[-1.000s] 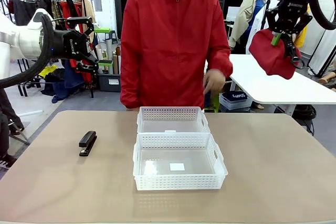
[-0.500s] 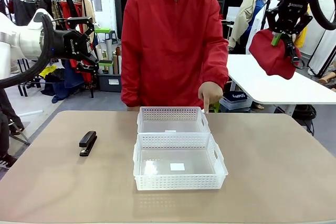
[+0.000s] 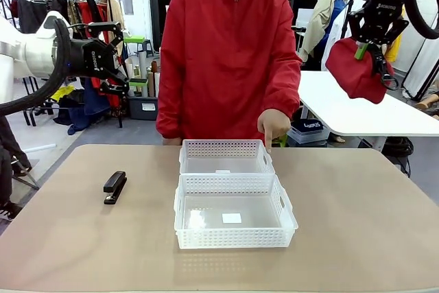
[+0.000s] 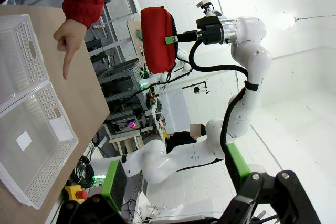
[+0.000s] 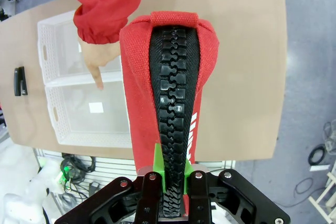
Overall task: Distribute items into two baskets.
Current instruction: Move the picked Pencil pouch towards the Organizing basket indicated by the person, stopping as directed.
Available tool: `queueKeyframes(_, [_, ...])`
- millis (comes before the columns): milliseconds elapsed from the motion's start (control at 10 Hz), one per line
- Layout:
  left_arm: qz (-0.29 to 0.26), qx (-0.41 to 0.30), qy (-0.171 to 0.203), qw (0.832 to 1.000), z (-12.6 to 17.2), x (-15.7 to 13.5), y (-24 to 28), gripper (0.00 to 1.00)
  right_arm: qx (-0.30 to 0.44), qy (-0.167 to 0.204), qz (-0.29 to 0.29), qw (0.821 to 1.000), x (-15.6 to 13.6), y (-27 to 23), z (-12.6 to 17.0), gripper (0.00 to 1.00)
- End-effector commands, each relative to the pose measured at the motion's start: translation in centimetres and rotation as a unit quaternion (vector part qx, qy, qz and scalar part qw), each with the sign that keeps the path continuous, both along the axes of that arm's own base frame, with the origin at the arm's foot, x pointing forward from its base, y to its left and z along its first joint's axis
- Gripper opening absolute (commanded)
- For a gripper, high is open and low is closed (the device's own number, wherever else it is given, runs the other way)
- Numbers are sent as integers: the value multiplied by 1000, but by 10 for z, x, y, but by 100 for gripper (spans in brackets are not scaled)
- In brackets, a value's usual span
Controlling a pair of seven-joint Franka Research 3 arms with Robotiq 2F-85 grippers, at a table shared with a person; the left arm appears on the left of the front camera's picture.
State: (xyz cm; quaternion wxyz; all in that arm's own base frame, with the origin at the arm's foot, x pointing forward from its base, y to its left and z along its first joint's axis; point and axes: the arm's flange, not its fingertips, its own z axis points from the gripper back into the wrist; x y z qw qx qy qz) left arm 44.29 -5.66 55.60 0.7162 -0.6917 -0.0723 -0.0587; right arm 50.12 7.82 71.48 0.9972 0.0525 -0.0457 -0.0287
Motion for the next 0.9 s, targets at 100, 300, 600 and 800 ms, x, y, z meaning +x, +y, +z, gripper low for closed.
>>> queueKeyframes(100, [0,-1,-2,1000,2,0,1,100,1,-2,-1,1000,-1,-1,2,0])
queueKeyframes(300, [0,-1,-2,1000,2,0,1,100,1,-2,-1,1000,-1,-1,2,0])
queueKeyframes(600, [0,-1,-2,1000,2,0,1,100,-11,4,36,999,5,3,2,0])
queueKeyframes(800, [0,-1,-2,1000,2,0,1,100,-30,14,139,990,0,25,5,0])
